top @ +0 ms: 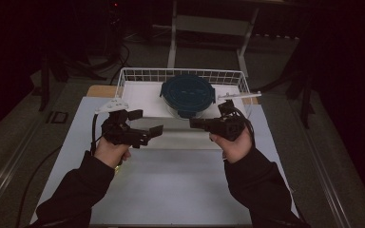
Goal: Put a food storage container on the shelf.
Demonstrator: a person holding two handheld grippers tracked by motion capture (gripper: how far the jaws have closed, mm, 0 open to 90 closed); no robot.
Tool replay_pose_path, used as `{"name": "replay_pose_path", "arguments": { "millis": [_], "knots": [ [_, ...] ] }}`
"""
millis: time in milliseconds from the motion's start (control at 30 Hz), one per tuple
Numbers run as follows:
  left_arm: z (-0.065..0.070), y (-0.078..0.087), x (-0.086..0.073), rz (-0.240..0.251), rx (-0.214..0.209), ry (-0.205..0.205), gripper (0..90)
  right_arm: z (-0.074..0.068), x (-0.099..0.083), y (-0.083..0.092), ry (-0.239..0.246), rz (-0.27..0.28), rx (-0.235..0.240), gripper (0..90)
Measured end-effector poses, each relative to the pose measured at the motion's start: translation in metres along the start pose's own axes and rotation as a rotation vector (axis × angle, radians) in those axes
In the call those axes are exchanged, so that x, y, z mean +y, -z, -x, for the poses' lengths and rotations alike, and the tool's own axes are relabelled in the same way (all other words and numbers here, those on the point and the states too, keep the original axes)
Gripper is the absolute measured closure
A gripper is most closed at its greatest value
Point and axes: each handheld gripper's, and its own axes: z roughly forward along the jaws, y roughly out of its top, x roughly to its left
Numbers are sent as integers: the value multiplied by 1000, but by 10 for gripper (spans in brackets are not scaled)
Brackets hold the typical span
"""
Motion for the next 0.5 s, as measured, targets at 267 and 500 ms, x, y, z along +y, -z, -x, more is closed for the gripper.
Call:
{"name": "replay_pose_path", "arguments": {
  "millis": [267, 500],
  "knots": [
    [5, 1, -13, -22, 16, -39, 5, 5, 7, -6, -4, 13, -50, 898],
    [6, 2, -15, -13, 14, -37, 5, 15, 10, -11, -43, 21, -51, 898]
  ]
}}
